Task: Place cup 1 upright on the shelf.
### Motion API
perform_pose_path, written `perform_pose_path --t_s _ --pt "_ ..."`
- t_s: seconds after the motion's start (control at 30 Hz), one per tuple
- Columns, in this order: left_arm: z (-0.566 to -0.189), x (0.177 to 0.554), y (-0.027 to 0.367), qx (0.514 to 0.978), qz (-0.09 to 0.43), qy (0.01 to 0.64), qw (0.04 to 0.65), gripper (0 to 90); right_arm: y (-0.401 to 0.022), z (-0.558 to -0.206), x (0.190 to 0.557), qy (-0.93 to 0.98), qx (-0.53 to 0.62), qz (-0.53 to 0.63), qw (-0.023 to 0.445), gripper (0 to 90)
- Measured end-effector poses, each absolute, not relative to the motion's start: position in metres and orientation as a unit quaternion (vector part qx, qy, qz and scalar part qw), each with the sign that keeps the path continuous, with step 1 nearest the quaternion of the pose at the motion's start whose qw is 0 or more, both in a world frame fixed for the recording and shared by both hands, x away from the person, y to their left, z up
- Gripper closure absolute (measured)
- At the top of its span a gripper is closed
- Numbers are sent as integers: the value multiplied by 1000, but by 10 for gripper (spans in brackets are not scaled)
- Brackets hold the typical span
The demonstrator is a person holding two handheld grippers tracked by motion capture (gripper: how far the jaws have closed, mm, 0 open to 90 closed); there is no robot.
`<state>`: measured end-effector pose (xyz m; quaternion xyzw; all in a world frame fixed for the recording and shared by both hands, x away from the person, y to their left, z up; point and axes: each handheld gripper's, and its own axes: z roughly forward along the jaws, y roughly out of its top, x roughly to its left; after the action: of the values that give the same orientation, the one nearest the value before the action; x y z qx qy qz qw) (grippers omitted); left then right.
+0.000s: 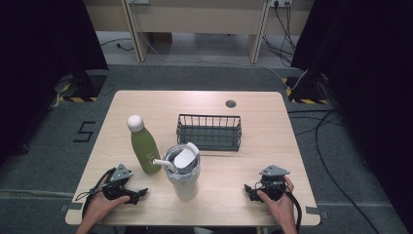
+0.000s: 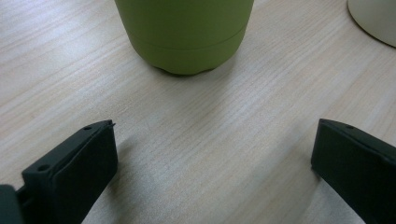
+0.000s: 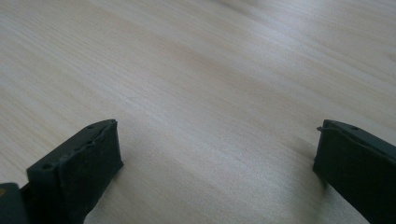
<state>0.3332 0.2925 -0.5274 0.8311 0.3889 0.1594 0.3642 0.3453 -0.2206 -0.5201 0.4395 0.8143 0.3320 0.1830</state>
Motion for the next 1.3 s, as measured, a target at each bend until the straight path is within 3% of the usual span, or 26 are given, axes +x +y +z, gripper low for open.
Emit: perform_pose_path --t_s 0.2,0.23,0.27,0.3,0.33,0.43,0.73,1.3 --pt "-527 333 293 831 159 389 364 0 -220 -520 344 812 441 332 188 33" --pt "-527 333 293 831 159 389 364 0 -220 -519 343 810 437 340 192 135" --pt "-527 333 293 831 159 389 364 0 -220 -519 343 810 437 340 192 135" --pt "-527 333 293 831 159 389 364 0 -221 -518 341 808 429 348 205 197" --pt "-527 333 293 831 159 389 364 0 -220 -518 340 807 431 345 209 144" --pt "-527 333 293 831 159 389 364 0 -219 -517 337 806 422 348 227 181" --pt "-527 333 293 831 159 389 364 0 -201 -501 319 795 382 408 235 154" --pt "-527 333 293 831 159 389 364 0 -154 -484 298 799 295 485 196 153"
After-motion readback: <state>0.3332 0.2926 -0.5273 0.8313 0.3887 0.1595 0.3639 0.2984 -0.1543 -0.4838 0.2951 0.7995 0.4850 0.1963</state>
